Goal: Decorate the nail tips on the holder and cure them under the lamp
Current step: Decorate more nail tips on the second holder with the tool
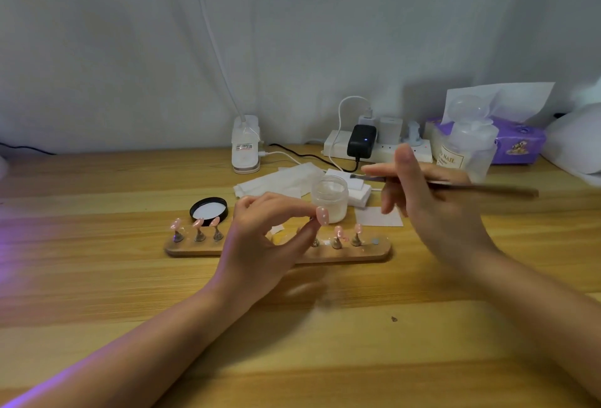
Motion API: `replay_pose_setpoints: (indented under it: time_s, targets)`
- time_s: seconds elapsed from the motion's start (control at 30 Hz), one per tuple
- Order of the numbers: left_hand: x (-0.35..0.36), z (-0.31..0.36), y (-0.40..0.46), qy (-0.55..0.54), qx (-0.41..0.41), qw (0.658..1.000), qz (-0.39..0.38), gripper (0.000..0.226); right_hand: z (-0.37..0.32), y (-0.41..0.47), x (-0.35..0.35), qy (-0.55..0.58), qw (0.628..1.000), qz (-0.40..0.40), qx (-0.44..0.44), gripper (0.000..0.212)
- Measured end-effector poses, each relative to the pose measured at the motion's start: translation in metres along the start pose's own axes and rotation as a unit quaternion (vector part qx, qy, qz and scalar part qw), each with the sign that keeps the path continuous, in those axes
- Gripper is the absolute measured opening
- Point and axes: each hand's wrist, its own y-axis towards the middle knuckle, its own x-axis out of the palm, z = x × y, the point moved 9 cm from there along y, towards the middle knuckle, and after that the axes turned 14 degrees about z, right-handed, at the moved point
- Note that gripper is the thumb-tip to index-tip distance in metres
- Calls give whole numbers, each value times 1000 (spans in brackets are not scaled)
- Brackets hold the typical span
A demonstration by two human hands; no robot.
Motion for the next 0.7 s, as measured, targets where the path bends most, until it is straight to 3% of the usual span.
replay_pose_setpoints:
  time_s: [0.1, 0.23, 0.47, 0.6, 0.7]
  targets:
    - [-1, -2, 0, -6, -6, 1000, 6, 15, 15, 27, 7, -49, 997, -5, 53, 37]
    - [-2, -3, 1, -11, -13, 1000, 19, 19, 19, 58, 29, -125, 992, -30, 12, 24]
    - [-5, -8, 2, -20, -47, 998, 33, 26, 37, 59, 68, -286, 952, -102, -42, 39]
    - [-6, -8, 2, -19, -54, 998, 32, 22, 43, 54, 77, -316, 939, -127, -41, 40]
    - [-6, -9, 2, -17, -57, 998, 33, 21, 37, 61, 71, -287, 951, -107, -38, 38]
